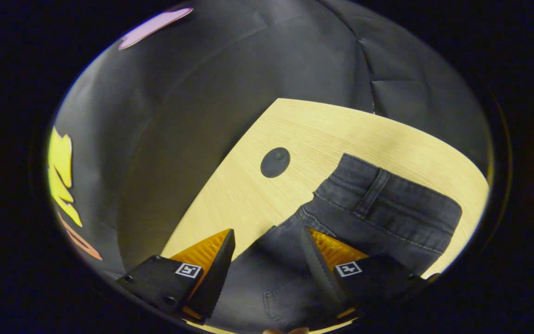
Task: Grasp the waist and the cuffs of the jeans and fold them to make the two legs overlap; first hold the waist and fold one-third of the jeans toward the cuffs, then hold the cuffs and fold the remaining one-third in the same direction to finish folding.
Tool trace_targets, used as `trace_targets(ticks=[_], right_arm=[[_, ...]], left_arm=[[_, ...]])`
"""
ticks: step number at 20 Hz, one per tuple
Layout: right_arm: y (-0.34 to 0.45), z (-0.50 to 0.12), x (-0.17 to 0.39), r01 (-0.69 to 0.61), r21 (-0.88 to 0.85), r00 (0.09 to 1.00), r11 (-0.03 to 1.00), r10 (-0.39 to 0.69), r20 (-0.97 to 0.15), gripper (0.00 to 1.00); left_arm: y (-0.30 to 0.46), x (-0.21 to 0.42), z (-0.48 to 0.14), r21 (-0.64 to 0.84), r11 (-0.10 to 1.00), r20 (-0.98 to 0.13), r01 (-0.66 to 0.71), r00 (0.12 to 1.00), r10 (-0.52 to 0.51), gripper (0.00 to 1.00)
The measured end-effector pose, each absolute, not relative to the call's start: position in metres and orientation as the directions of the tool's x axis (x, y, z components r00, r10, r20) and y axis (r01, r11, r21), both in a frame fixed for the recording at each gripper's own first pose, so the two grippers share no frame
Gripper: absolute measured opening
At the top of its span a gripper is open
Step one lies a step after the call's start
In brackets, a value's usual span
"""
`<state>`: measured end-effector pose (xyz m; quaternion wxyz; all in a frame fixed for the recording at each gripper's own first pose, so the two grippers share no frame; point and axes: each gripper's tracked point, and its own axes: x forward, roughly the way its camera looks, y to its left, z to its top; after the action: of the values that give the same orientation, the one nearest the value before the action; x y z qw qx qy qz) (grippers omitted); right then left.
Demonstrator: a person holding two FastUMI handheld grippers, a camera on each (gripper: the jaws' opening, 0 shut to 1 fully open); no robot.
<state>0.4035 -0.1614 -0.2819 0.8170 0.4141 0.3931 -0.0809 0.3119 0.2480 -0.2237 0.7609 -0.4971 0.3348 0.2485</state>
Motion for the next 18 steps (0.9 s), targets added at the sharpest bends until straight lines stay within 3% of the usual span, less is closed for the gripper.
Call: trace_targets(ticks=[1,3,4,6,8,9,10,13,14,15,18], right_arm=[[-0.166,-0.275,0.398,0.455,0.616,0.684,0.643,0.191,-0.704,0.92],[-0.180,-0.260,0.382,0.425,0.614,0.704,0.665,0.184,-0.686,0.92],[-0.191,-0.252,0.370,0.418,0.600,0.709,0.682,0.169,-0.685,0.98],[-0.212,-0.237,0.345,0.417,0.587,0.722,0.694,0.139,-0.677,0.98],[-0.233,-0.228,0.318,0.445,0.598,0.727,0.667,0.121,-0.676,0.98],[-0.245,-0.227,0.305,0.465,0.597,0.724,0.653,0.107,-0.681,0.92],[-0.256,-0.230,0.293,0.486,0.593,0.720,0.642,0.090,-0.688,0.98],[-0.268,-0.246,0.266,0.533,0.600,0.696,0.597,0.095,-0.712,0.98],[-0.268,-0.253,0.261,0.548,0.608,0.688,0.575,0.104,-0.718,0.92],[-0.268,-0.261,0.257,0.566,0.611,0.676,0.553,0.112,-0.728,0.98],[-0.264,-0.276,0.253,0.592,0.630,0.662,0.502,0.143,-0.736,0.98]], left_arm=[[0.247,0.313,-0.209,-0.606,0.401,-0.734,-0.687,0.678,0.051,0.97],[0.245,0.310,-0.171,-0.637,0.447,-0.674,-0.629,0.735,0.073,0.97],[0.243,0.308,-0.151,-0.645,0.478,-0.645,-0.596,0.760,0.077,0.97],[0.233,0.297,-0.115,-0.654,0.546,-0.580,-0.524,0.810,0.084,0.97],[0.216,0.285,-0.078,-0.659,0.602,-0.512,-0.451,0.855,0.079,0.97],[0.208,0.278,-0.061,-0.655,0.626,-0.483,-0.423,0.872,0.084,0.97],[0.198,0.272,-0.044,-0.651,0.650,-0.451,-0.392,0.889,0.085,0.96],[0.172,0.251,-0.004,-0.604,0.733,-0.371,-0.312,0.924,0.087,0.97],[0.164,0.243,0.006,-0.585,0.758,-0.351,-0.288,0.933,0.084,0.96],[0.155,0.236,0.015,-0.574,0.775,-0.329,-0.265,0.941,0.077,0.97],[0.132,0.211,0.037,-0.509,0.837,-0.290,-0.204,0.955,0.057,0.96]])
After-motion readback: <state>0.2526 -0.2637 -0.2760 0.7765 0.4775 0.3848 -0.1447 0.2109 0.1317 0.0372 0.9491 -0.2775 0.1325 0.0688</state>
